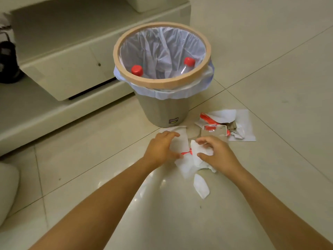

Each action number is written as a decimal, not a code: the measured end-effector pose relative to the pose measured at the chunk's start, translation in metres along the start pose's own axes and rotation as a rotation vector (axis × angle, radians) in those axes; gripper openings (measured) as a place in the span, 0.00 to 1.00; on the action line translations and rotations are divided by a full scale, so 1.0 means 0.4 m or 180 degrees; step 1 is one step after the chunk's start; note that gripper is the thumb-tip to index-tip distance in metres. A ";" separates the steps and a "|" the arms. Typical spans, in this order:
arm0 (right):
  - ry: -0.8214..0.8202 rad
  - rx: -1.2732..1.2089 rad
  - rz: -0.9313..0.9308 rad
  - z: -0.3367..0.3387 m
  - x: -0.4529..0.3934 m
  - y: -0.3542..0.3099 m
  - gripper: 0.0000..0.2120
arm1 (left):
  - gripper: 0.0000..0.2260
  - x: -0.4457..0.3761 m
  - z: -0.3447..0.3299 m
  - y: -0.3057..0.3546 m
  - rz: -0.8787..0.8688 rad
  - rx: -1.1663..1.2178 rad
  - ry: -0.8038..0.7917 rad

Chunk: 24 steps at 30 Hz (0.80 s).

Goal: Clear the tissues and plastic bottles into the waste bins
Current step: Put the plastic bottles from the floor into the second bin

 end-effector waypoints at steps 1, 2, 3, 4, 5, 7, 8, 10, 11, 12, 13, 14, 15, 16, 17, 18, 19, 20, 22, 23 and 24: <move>-0.0033 0.0184 0.0064 -0.003 0.002 0.013 0.21 | 0.38 0.003 -0.028 -0.005 0.0079 -0.0172 -0.0136; -0.0052 0.0407 0.0156 -0.003 0.003 0.023 0.22 | 0.42 0.008 -0.057 -0.007 0.0158 -0.0344 -0.0285; -0.0052 0.0636 0.0245 -0.003 0.006 0.034 0.22 | 0.44 0.011 -0.085 -0.008 0.0225 -0.0487 -0.0413; -0.0030 0.0833 0.0318 0.000 0.009 0.042 0.22 | 0.45 0.014 -0.112 -0.009 0.0282 -0.0583 -0.0508; 0.0033 0.0968 0.0382 0.004 0.012 0.051 0.22 | 0.45 0.015 -0.133 -0.008 0.0338 -0.0633 -0.0561; 0.0206 0.1145 0.0540 0.014 0.017 0.066 0.22 | 0.43 0.017 -0.164 -0.006 0.0418 -0.0640 -0.0574; 0.0262 0.1211 0.0583 0.017 0.020 0.071 0.22 | 0.40 0.018 -0.171 -0.003 0.0408 -0.0652 -0.0528; 0.0378 0.1301 0.0587 0.022 0.025 0.083 0.22 | 0.32 0.020 -0.169 0.003 0.0300 -0.0716 -0.0298; 0.0494 0.1337 0.0619 0.027 0.026 0.086 0.22 | 0.27 0.021 -0.162 0.005 0.0233 -0.0752 -0.0139; 0.0642 0.1369 0.0659 0.032 0.026 0.085 0.22 | 0.23 0.023 -0.152 0.006 0.0163 -0.0781 0.0026; 0.0806 0.1397 0.0674 0.037 0.026 0.082 0.22 | 0.19 0.026 -0.142 0.004 0.0092 -0.0788 0.0164; 0.0935 0.1432 0.0619 0.043 0.025 0.081 0.24 | 0.15 0.029 -0.134 0.003 0.0011 -0.0774 0.0272; 0.0996 0.1443 0.0468 0.045 0.023 0.085 0.26 | 0.12 0.030 -0.126 0.003 -0.0079 -0.0758 0.0364; 0.0983 0.1411 0.0255 0.044 0.021 0.089 0.29 | 0.10 0.032 -0.119 0.002 -0.0163 -0.0739 0.0435; 0.0934 0.1348 0.0075 0.039 0.017 0.091 0.32 | 0.09 0.032 -0.112 0.001 -0.0234 -0.0709 0.0501; 0.0892 0.1310 0.0045 0.033 0.013 0.085 0.34 | 0.08 0.031 -0.107 -0.001 -0.0286 -0.0673 0.0547; 0.0848 0.1381 0.0203 0.023 0.008 0.069 0.35 | 0.07 0.030 -0.103 -0.004 -0.0330 -0.0644 0.0585; 0.0737 0.1566 0.0515 0.007 0.004 0.049 0.36 | 0.07 0.029 -0.101 -0.008 -0.0358 -0.0620 0.0603; 0.0156 0.1919 0.1043 -0.043 0.000 0.028 0.37 | 0.05 0.029 -0.096 -0.016 -0.0394 -0.0590 0.0619; -0.0150 0.1938 0.1087 -0.067 0.001 0.029 0.37 | 0.04 0.030 -0.092 -0.020 -0.0406 -0.0587 0.0625; -0.0319 0.1903 0.1042 -0.084 0.003 0.035 0.36 | 0.03 0.030 -0.085 -0.023 -0.0413 -0.0592 0.0645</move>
Point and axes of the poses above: each hand's wrist, its own x-axis away from the middle knuckle, its own z-axis out of the back of the hand, y = z × x, the point moved 6 cm from there along -x, towards the middle knuckle, and after that the axes turned 10 degrees about y, right-handed, at the moved point
